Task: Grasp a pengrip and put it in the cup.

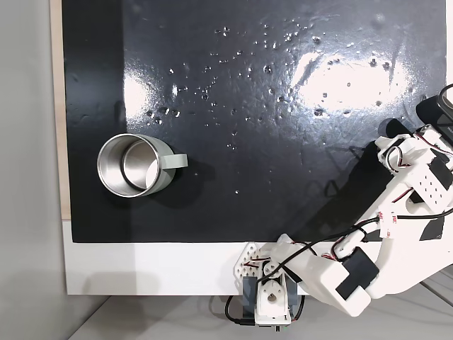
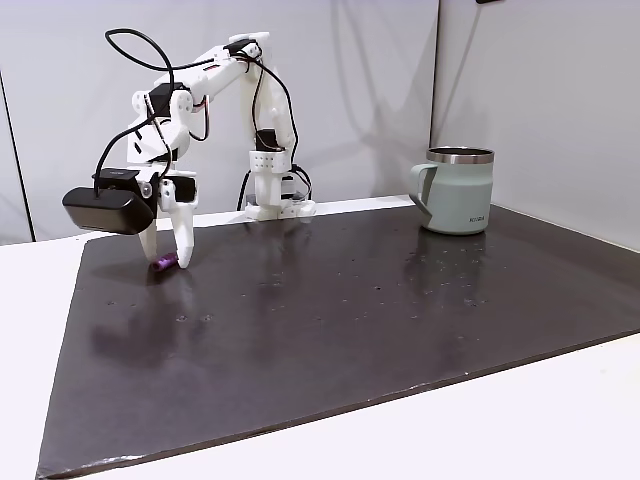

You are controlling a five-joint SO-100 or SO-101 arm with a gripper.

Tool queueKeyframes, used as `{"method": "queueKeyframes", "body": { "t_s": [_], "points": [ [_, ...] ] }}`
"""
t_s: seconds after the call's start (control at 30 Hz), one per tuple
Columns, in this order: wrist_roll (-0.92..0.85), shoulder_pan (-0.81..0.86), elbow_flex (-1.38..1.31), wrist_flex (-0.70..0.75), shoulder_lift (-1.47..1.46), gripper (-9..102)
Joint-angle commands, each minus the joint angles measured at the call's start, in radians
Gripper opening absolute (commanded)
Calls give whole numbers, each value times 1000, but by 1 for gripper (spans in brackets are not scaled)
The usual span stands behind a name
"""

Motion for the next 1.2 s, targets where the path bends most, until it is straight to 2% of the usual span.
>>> {"method": "queueKeyframes", "body": {
  "t_s": [0.0, 0.13, 0.4, 0.63, 0.87, 1.17],
  "points": [
    [-5, 12, -80, -29, -2, 19],
    [9, 6, -80, -31, -11, 6],
    [84, -35, -78, 20, 29, 0],
    [425, -173, -201, 245, 115, 0],
    [741, -425, -229, 476, 261, 0],
    [1131, -927, -127, 638, 540, 0]
  ]
}}
